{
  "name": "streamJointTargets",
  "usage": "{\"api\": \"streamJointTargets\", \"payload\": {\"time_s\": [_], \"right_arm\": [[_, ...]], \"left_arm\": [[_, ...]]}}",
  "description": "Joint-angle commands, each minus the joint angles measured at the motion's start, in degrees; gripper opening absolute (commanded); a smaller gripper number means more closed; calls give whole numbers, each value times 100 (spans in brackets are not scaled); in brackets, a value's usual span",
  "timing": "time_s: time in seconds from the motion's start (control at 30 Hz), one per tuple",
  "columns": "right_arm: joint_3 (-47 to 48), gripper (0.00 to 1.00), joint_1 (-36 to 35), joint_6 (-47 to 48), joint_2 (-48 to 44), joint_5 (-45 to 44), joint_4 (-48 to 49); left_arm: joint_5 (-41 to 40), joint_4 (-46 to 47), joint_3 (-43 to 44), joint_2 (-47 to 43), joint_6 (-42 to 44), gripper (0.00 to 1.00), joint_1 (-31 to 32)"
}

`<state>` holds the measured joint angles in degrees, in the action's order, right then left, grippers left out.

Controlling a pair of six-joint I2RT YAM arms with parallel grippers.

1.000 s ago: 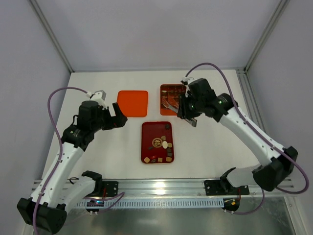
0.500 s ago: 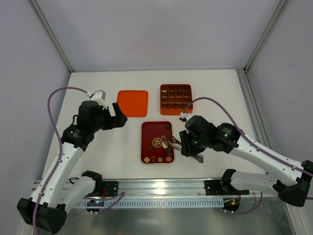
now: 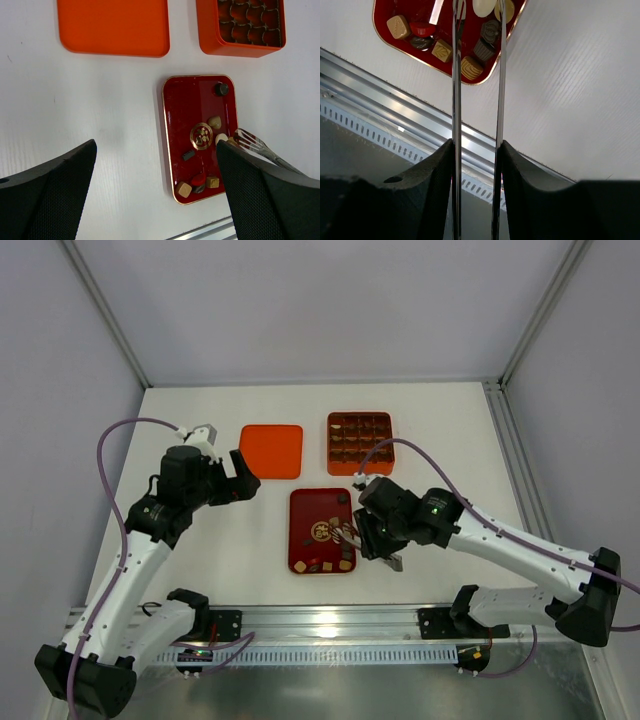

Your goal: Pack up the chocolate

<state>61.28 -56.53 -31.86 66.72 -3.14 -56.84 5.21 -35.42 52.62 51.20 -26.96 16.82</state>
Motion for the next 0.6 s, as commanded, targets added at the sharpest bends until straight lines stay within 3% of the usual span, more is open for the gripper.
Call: {"api": "streamJointTargets", "payload": {"time_s": [0.0, 0.57], "right_arm": [[244, 43, -33, -14, 113, -169, 296], [332, 43, -51, 110, 491, 23, 358]], "left_arm": [[41, 88, 20, -84, -11, 100, -12], [41, 88, 11, -110, -11, 100, -12]]}}
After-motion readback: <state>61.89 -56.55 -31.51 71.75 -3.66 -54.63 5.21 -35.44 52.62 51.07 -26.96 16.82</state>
